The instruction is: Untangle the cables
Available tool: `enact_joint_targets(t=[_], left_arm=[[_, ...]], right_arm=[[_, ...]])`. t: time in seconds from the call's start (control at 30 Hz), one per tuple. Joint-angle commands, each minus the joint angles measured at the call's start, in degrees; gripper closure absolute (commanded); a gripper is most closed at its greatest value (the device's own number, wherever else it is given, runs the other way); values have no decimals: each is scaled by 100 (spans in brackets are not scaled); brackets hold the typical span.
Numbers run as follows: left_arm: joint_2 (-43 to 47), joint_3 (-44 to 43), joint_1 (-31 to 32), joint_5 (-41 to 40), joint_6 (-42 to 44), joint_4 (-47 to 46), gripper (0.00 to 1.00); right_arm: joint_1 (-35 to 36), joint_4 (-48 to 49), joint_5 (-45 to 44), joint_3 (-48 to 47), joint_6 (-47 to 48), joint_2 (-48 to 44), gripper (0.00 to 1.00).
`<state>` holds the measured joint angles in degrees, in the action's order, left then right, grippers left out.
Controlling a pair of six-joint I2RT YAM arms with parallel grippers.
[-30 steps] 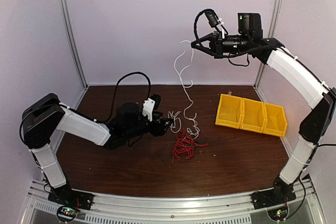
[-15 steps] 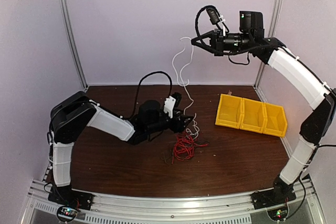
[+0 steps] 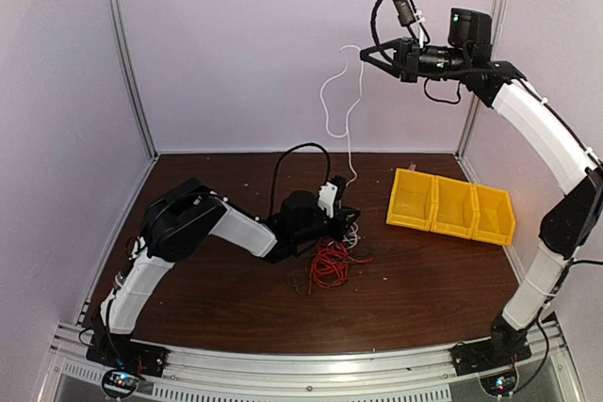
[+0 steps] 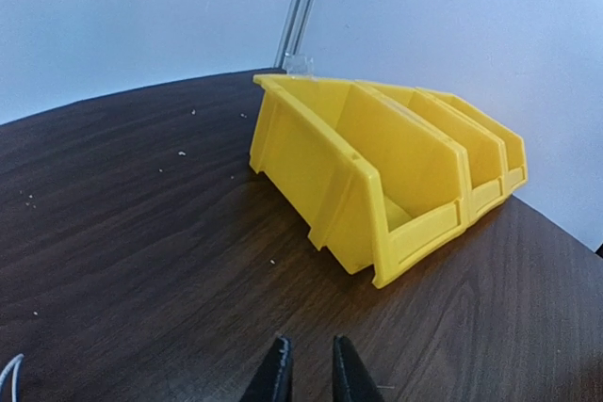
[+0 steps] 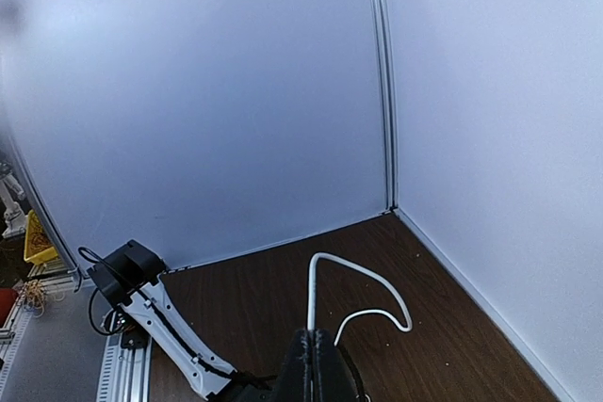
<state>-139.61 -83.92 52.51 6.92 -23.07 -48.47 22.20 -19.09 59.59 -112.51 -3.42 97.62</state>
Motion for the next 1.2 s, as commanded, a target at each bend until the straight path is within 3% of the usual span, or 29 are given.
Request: enact_joint_targets(t=[0.0,0.33,0.63,0.73,0.9,1.03,1.17], left_arm=[[-180,-211,31,191,-218,21,85],[267,829,9,-303,-484,479,90],[1344,2421,-206,-811,-329,326,89],[1645,2690,-311,-1249,-318,865,89],[2243,3123,-435,-785,70,751,78],[2730,3213,-434,-87,289,798,58],[3168,3285,-426,-290,220,1175,51]], right_arm=[[-386,454,291,-657,-431,-264,100],[-1191,221,348,-1802,-355,-241,100],[-1557,-147,-546,-683,519,-503,100],[-1607,-281,-976,-62,950,-661,100],[-1694,-350,-1548,977,1452,-900,100],[-1798,-303,-1814,1551,1609,-955,100],[-1903,-239,-1944,1870,1628,-894,100]])
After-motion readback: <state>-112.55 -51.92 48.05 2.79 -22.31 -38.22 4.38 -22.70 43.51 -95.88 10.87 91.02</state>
